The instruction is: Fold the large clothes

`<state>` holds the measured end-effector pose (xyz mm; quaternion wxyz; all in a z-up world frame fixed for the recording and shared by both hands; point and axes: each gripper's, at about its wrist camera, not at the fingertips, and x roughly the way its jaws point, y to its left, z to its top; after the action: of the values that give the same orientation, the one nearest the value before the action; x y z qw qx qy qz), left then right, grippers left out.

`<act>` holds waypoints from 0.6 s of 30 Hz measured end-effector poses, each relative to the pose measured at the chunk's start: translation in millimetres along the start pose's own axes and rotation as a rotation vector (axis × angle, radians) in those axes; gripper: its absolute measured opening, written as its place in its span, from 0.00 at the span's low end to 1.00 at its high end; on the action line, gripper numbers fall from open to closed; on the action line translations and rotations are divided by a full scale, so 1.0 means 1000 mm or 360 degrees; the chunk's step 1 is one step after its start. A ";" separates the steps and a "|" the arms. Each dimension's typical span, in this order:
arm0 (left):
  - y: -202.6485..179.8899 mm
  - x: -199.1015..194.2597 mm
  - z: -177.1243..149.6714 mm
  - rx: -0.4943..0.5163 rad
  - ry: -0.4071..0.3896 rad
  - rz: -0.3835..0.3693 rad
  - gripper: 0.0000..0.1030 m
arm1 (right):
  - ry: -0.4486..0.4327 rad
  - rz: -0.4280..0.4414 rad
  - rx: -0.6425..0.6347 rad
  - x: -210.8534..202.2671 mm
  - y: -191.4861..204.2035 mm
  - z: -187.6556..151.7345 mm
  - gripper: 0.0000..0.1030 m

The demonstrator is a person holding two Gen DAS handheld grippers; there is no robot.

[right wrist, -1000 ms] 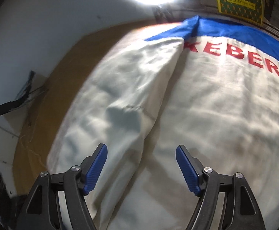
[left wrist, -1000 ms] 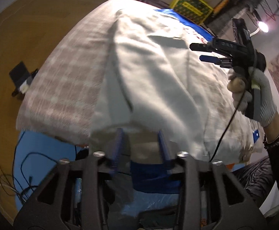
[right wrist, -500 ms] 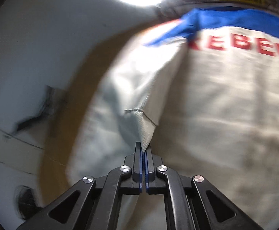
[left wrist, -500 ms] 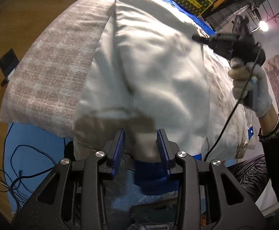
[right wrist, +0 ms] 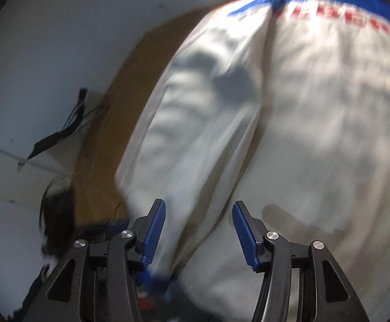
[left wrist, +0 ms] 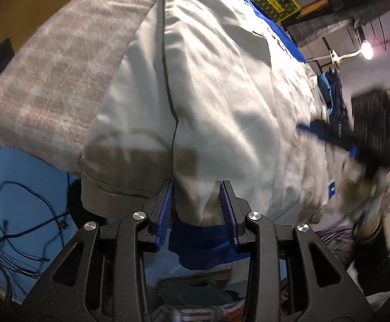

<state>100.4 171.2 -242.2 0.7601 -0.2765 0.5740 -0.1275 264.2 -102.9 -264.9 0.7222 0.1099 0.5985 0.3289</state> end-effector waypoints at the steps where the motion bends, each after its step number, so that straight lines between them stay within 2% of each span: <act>1: 0.002 0.001 0.000 -0.0016 0.0005 -0.0001 0.34 | 0.0024 0.0008 -0.0003 0.005 0.003 -0.009 0.54; 7: 0.003 0.012 -0.004 -0.0045 0.0073 -0.0037 0.34 | 0.0136 0.0036 0.0000 0.041 0.016 -0.053 0.52; 8: 0.002 0.013 -0.004 -0.0042 0.0069 -0.0042 0.29 | 0.0144 0.0050 -0.0004 0.046 0.019 -0.057 0.49; 9: -0.001 0.012 -0.004 -0.0026 0.0056 -0.0028 0.11 | 0.0155 0.0069 -0.0013 0.052 0.021 -0.059 0.33; 10: -0.007 0.007 -0.004 0.0019 0.0021 0.0012 0.07 | 0.0171 0.0088 -0.0023 0.058 0.023 -0.061 0.15; 12: -0.018 -0.010 -0.003 0.0115 -0.0088 0.0073 0.05 | 0.0178 0.0106 -0.0041 0.064 0.032 -0.063 0.06; 15: -0.028 -0.050 -0.001 0.0170 -0.0303 0.0093 0.04 | 0.0118 0.0201 -0.0087 0.062 0.054 -0.060 0.02; 16: -0.028 -0.066 -0.002 0.0173 -0.0394 0.0144 0.04 | 0.0090 0.0255 -0.0099 0.060 0.064 -0.058 0.02; 18: -0.024 -0.075 -0.003 0.0193 -0.0458 0.0253 0.04 | 0.0051 0.0276 -0.0158 0.058 0.078 -0.055 0.02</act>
<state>77.0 189.7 -169.0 0.8575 -0.1995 0.4704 -0.0605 189.7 -21.5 -281.7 0.6858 0.1200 0.5812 0.4212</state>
